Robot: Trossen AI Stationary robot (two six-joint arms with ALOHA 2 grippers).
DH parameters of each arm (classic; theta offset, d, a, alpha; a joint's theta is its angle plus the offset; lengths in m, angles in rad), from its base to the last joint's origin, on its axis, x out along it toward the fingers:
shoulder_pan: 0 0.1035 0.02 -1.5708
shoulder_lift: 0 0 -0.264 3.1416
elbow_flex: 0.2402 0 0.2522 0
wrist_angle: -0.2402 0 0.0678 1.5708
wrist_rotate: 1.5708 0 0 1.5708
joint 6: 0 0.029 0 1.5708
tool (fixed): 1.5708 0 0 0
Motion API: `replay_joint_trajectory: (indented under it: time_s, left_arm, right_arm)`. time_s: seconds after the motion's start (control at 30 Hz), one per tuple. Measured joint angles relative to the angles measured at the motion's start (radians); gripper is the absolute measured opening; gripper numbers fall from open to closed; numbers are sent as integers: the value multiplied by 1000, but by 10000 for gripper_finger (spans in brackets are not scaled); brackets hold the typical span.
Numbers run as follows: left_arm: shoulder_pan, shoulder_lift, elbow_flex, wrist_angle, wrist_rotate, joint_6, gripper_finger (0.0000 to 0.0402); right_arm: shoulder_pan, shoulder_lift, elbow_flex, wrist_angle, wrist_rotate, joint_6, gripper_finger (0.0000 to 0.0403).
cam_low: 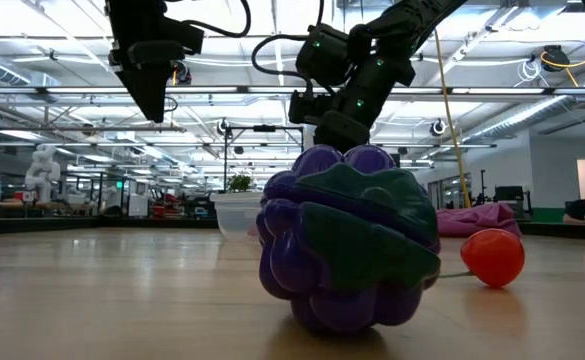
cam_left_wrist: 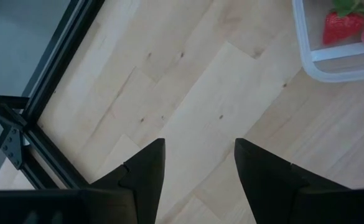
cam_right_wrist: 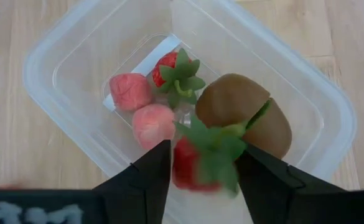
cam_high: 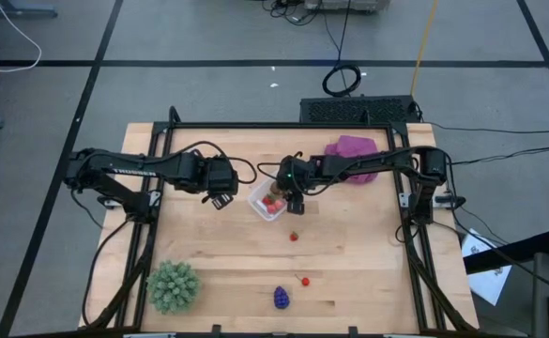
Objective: Pick and placing Produce into tupperware
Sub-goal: Put the right strawberry into the transparent bin, then put the red raspberry into the transparent bin
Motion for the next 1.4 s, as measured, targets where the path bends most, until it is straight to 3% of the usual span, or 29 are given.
replay_joint_trajectory:
  time_s: [0.27, 0.53, 0.87, 1.0, 1.17, 1.4]
  left_arm:
    - [0, 0, 0, 0, 1, 0, 198]
    - [0, 0, 0, 10, 3, 1, 198]
    - [-32, 1, 0, 52, 121, -16, 198]
    - [-100, 1, 0, 174, 199, -28, 198]
    - [-232, 23, 1, 463, 236, -1, 198]
    - [-362, 198, 5, 793, 263, 48, 198]
  right_arm:
    - [0, 0, 0, 4, 0, -22, 210]
    - [0, -34, 40, 7, 7, -58, 214]
    - [59, -211, 121, -266, 8, -2, 215]
    - [80, -313, 121, -351, 9, 60, 215]
    - [82, -443, 121, -372, 9, 112, 215]
    - [77, -568, 121, -308, 9, 114, 215]
